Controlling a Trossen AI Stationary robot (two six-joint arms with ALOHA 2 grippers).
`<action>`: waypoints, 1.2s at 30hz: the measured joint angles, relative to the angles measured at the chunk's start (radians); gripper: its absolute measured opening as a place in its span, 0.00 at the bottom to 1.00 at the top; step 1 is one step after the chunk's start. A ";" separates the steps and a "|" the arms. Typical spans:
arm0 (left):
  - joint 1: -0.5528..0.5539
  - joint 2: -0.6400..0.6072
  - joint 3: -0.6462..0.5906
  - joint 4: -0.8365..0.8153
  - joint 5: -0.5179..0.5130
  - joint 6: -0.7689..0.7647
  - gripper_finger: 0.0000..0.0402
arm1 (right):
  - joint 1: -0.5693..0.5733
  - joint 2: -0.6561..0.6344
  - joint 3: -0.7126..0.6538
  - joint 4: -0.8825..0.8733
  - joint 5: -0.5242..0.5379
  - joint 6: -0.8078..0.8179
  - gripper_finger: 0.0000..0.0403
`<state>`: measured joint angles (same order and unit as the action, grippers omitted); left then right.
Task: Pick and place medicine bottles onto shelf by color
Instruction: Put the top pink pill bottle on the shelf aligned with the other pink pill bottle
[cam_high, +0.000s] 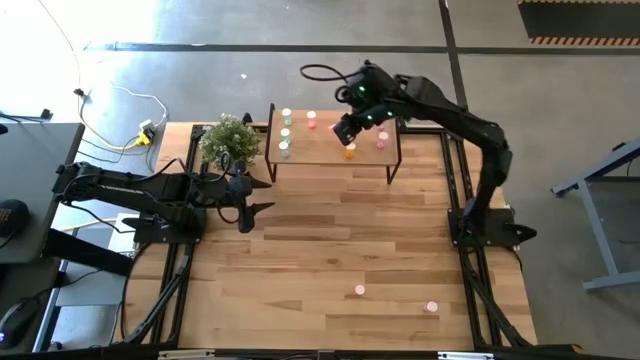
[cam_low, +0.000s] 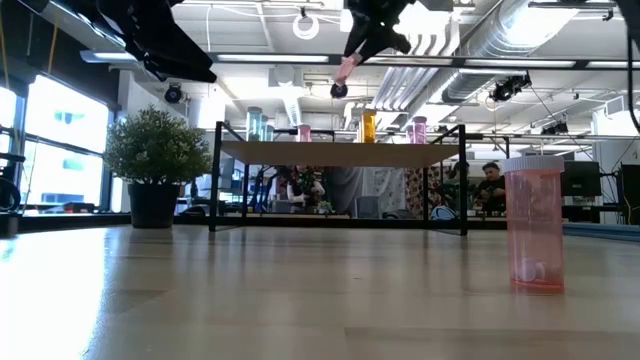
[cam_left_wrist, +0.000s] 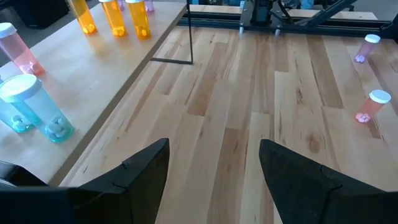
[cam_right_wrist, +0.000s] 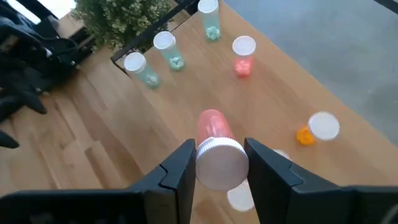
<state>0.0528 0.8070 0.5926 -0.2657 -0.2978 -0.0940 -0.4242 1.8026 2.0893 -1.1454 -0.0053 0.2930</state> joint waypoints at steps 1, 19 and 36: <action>0.000 0.000 0.000 0.000 0.000 0.000 0.60 | -0.004 0.025 0.031 -0.015 -0.003 -0.014 0.28; 0.000 0.000 0.000 0.000 0.000 0.000 0.60 | -0.013 0.292 0.220 -0.083 0.010 -0.322 0.28; 0.000 0.000 0.000 0.000 0.000 -0.008 0.60 | 0.034 0.344 0.219 -0.042 -0.023 -0.430 0.28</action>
<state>0.0525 0.8074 0.5926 -0.2657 -0.2974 -0.1022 -0.3898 2.1470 2.3081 -1.1870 -0.0284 -0.1372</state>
